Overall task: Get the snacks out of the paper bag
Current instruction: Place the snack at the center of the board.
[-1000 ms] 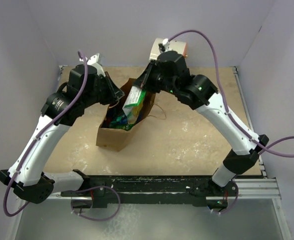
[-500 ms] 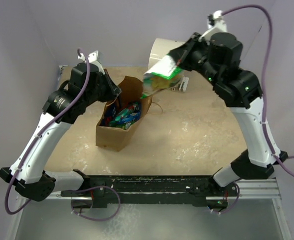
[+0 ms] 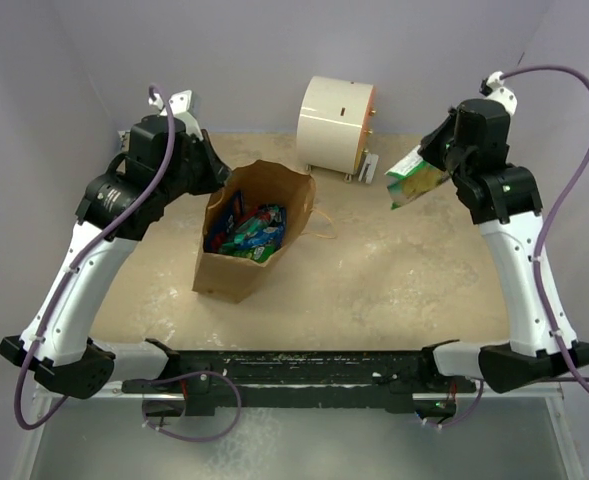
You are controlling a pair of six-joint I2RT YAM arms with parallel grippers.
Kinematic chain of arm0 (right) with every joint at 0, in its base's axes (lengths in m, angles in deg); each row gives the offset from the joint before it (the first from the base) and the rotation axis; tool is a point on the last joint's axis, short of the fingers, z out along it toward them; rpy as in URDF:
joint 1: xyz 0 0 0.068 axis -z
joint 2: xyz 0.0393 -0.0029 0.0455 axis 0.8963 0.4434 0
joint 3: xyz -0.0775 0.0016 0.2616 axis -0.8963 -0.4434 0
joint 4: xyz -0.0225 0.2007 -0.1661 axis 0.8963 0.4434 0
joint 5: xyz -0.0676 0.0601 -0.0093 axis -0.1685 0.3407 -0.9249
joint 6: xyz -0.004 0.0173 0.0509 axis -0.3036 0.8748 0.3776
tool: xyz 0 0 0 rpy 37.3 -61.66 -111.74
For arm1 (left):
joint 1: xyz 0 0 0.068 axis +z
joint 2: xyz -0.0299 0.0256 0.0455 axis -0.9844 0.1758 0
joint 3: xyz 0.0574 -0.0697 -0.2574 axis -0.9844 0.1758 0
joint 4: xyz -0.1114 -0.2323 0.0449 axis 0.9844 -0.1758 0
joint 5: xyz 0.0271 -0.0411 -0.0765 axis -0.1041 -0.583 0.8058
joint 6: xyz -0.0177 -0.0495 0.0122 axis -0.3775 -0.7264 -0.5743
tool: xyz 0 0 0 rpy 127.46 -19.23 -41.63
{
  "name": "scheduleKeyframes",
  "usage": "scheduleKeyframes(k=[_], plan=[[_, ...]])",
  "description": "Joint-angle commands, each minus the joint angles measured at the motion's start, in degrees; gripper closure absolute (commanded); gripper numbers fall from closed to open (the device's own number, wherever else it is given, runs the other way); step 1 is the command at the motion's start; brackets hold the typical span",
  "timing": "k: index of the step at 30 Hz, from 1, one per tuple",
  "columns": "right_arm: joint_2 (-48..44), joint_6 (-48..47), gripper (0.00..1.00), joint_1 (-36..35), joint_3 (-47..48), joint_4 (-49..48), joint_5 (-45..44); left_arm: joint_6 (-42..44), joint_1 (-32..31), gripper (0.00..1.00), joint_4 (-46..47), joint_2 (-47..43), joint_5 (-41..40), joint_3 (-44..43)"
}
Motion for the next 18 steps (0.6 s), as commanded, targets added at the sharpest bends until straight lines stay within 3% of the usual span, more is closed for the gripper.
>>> scheduleKeyframes(k=[1,7,18], plan=[[-1.1,1.7,1.0,5.1,-8.5,-8.8,0.7,5.0,0.5,1.0,4.0,-0.3,3.6,-2.8],[0.9,6.5,1.0,11.5,-16.8,-17.7,6.0,7.1,1.4,1.0,5.4,-0.1,6.2,-2.1],[8.1,13.9,1.0,21.0,-16.5,-25.1,12.2,8.4,6.7,1.0,7.2,1.0,15.0,-2.0]])
